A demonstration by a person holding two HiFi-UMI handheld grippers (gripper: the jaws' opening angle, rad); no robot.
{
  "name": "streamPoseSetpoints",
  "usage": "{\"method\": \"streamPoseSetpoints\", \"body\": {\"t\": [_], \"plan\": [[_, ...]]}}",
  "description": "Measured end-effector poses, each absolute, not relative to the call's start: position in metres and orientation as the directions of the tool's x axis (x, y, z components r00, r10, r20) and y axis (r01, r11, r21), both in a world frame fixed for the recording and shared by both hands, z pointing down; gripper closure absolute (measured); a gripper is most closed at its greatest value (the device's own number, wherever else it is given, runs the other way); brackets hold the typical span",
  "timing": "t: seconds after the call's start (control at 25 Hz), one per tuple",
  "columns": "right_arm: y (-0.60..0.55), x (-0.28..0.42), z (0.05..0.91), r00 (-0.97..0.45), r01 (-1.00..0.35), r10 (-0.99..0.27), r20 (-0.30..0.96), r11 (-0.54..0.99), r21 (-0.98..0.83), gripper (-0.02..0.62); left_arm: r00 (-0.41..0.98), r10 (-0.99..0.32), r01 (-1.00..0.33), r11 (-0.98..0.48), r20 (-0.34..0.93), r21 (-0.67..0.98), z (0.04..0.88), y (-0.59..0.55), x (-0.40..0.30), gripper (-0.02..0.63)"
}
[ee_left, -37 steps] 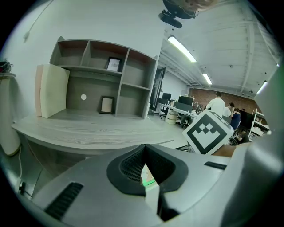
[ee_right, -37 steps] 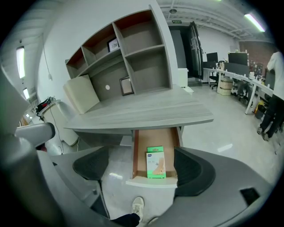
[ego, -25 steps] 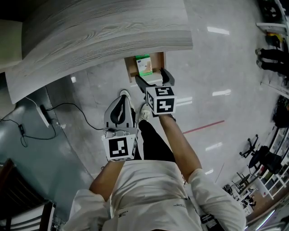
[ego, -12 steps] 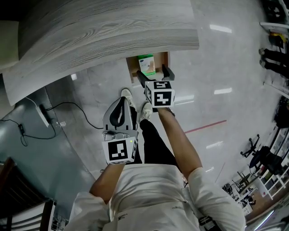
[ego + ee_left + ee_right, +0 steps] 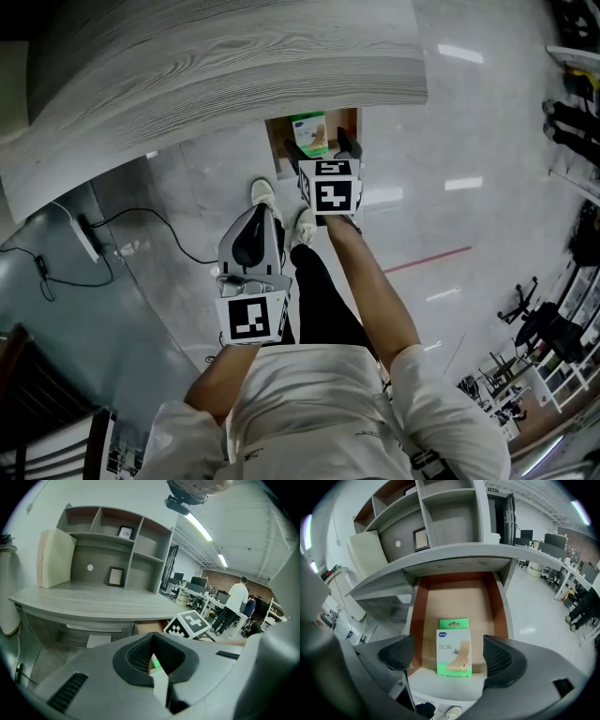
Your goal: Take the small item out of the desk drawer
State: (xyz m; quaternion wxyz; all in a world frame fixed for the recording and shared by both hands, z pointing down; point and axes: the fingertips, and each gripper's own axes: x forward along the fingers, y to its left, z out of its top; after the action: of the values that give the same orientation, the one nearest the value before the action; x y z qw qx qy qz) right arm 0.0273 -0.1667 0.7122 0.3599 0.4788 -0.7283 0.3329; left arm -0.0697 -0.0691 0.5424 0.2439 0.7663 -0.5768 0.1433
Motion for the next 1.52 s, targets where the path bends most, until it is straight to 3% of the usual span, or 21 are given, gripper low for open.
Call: {"method": "streamPoseSetpoints", "body": {"t": [1.52], "plan": [[-0.181,0.029,0.765,-0.158,-0.943,-0.35,0.923,0.331,-0.036,0.158,0.255,-0.789,-0.965,-0.176,0.558,0.193,0.581,-0.076,-0.084,0.591]]}}
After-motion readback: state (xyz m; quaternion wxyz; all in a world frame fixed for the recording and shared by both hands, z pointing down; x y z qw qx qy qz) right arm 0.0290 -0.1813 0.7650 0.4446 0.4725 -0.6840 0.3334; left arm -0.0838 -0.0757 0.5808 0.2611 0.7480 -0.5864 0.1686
